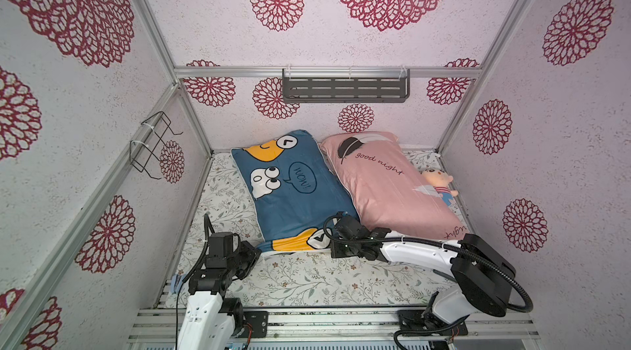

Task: Zip up pillowcases
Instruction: Zip the zipper on the pillowcase, then place the pillowcase at the center of the board, then reset both arms

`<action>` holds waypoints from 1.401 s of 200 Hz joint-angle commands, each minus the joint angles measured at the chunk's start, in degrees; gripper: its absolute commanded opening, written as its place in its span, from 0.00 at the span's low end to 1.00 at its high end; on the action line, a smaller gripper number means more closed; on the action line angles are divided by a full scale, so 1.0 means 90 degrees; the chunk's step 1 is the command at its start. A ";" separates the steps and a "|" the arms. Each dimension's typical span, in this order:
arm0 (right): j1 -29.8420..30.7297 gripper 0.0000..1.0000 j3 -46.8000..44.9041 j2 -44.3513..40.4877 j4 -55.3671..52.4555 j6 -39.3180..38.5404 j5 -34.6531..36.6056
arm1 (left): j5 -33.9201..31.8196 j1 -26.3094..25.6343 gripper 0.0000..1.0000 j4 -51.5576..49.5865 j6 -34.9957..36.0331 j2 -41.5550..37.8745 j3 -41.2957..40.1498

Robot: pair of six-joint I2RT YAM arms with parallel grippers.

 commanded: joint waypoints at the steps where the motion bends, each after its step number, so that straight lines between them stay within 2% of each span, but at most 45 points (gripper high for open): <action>1: -0.0083 0.00 0.0125 -0.0245 -0.0542 -0.0106 0.0453 | -0.0255 0.0344 0.00 -0.0036 0.0236 0.0017 0.0185; 79: -0.0542 0.00 -0.0248 -0.0907 -0.1678 -0.0262 0.1268 | -0.0173 0.1172 0.00 0.0378 0.0576 0.0520 0.0332; 145: -0.0828 0.00 -0.0459 -0.0996 -0.1773 -0.0472 0.1272 | -0.0158 0.1222 0.00 0.0710 0.0768 0.1119 0.0575; 174: -0.0868 0.00 -0.0214 -0.1015 -0.1773 -0.0769 0.1168 | -0.0349 0.1218 0.00 0.0555 0.0980 0.1381 0.0896; 178: -0.0868 0.00 -0.0172 -0.1062 -0.1770 -0.0846 0.1173 | -0.0402 0.1211 0.06 0.0469 0.1066 0.1420 0.1005; 188: -0.0875 0.17 -0.0084 -0.1260 -0.1737 -0.1020 0.1185 | -0.0644 0.1178 0.30 0.0195 0.1353 0.1491 0.1304; 195: -0.0890 0.35 -0.0007 -0.1453 -0.1724 -0.1151 0.1225 | -0.0888 0.1126 0.44 -0.0002 0.1551 0.1540 0.1582; 205: -0.0926 0.57 0.0108 -0.1783 -0.1721 -0.1369 0.1346 | -0.1272 0.1003 0.60 -0.0299 0.1858 0.1608 0.2051; 211: -0.0988 0.80 0.0172 -0.1966 -0.1714 -0.1495 0.1400 | -0.1563 0.0911 0.68 -0.0485 0.2042 0.1663 0.2362; 218: -0.1096 0.98 0.0252 -0.2188 -0.1726 -0.1652 0.1468 | -0.1930 0.0787 0.75 -0.0701 0.2266 0.1732 0.2768; 244: -0.1821 0.99 0.0478 -0.2803 -0.1649 -0.2337 0.2074 | -0.3433 0.0322 1.00 -0.0811 0.2933 0.1998 0.3862; 260: -0.2259 0.99 0.0320 -0.3132 -0.1073 -0.2987 0.2682 | -0.4190 0.0156 0.98 -0.0141 0.3187 0.2083 0.3948; 280: -0.2898 0.99 -0.0344 -0.3530 0.0195 -0.3946 0.3292 | -0.4896 0.0156 0.98 0.1304 0.3523 0.2250 0.3390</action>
